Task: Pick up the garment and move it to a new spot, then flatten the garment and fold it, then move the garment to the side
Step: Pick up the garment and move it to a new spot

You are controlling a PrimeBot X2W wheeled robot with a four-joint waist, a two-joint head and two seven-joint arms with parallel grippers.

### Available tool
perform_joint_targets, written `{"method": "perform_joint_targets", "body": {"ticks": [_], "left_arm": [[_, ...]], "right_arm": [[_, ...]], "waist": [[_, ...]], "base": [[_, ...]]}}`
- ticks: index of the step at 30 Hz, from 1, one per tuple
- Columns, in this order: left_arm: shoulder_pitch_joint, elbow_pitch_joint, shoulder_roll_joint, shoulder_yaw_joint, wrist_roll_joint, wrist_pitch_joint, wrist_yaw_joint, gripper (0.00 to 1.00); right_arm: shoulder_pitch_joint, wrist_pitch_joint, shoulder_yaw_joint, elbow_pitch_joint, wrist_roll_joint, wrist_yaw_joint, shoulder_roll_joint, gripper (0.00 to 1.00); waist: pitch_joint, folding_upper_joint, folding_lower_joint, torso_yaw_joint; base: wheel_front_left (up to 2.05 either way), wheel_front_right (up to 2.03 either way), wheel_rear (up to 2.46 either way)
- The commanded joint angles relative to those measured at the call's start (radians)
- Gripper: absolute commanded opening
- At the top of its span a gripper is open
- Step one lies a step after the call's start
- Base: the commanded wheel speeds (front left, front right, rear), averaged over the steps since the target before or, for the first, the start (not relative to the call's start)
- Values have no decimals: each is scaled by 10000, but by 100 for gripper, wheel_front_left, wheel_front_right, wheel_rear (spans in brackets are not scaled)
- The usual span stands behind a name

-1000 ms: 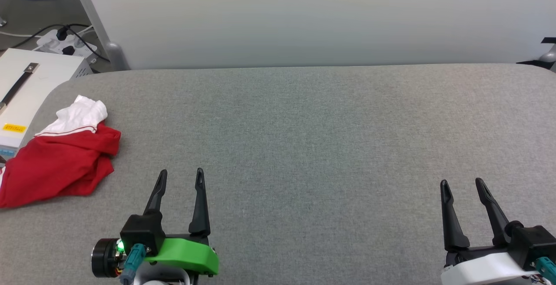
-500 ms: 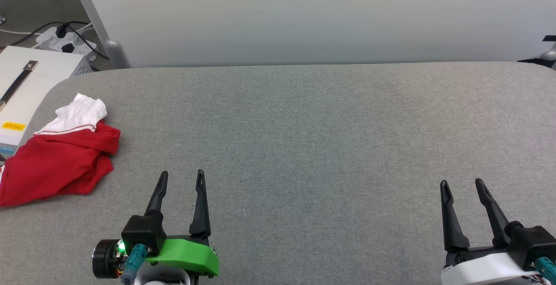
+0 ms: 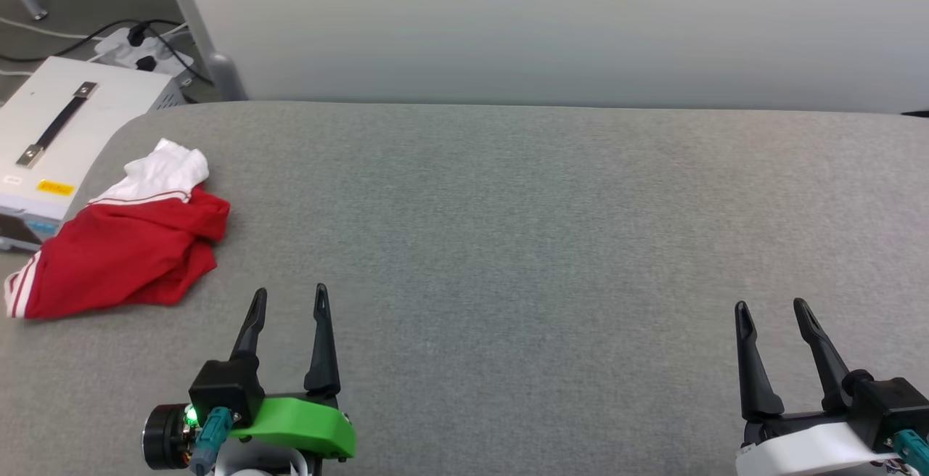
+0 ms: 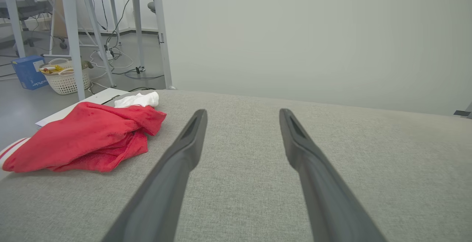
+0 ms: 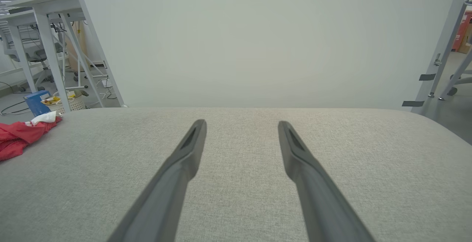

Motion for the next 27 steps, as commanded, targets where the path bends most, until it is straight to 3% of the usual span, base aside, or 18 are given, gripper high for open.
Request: {"method": "perform_joint_targets", "body": {"ticks": [1,27], "left_arm": [[-190,3,-40,59,11,-57,-11,100],[-377,44,-40,524,-352,-57,10,100]], "right_arm": [[43,-61,19,-9,-112,-9,-10,100],[-220,-61,307,-87,-401,-9,-10,100]], "waist": [[65,0,0,299],[504,0,0,3595]], "base": [[0,0,0],[0,0,0]]}}
